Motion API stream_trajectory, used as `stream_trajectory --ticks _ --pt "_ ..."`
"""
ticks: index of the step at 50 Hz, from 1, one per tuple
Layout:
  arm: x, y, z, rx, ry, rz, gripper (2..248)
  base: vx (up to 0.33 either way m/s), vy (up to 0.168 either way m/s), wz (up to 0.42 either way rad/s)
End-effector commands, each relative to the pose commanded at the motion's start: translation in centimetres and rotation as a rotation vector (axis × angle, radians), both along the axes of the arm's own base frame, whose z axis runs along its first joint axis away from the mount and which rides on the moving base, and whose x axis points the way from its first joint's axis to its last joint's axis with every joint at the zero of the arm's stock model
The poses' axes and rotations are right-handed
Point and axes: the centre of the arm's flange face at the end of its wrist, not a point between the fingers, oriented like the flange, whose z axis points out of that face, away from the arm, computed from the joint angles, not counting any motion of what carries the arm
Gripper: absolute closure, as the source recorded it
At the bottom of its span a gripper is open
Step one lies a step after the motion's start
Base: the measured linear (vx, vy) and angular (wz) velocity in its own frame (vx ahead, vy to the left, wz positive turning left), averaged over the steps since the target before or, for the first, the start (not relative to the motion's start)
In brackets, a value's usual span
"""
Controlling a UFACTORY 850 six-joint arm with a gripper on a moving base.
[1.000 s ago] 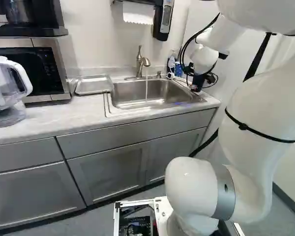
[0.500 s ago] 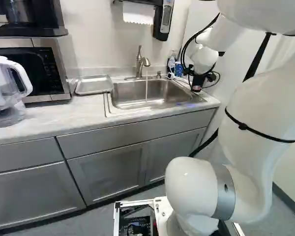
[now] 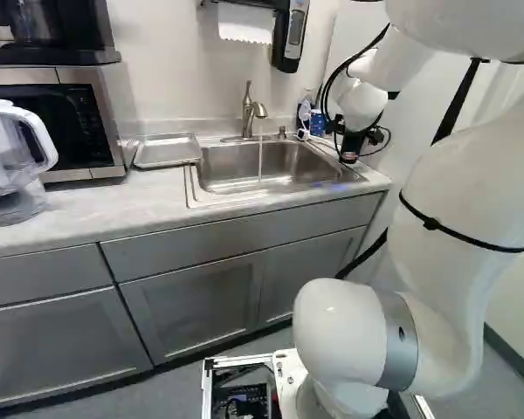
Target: Rinse the cup and place it in the tray
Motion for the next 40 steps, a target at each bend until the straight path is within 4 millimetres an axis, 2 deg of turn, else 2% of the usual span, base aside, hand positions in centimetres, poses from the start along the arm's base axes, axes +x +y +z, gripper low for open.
stream_trajectory --ticks 30,40 --pt "0.3 0.0 -0.4 0.002 0.007 0.001 3 0.0 0.0 0.0" --pt "0.5 -0.1 -1.2 0.007 0.022 0.001 3 0.0 0.0 0.0"
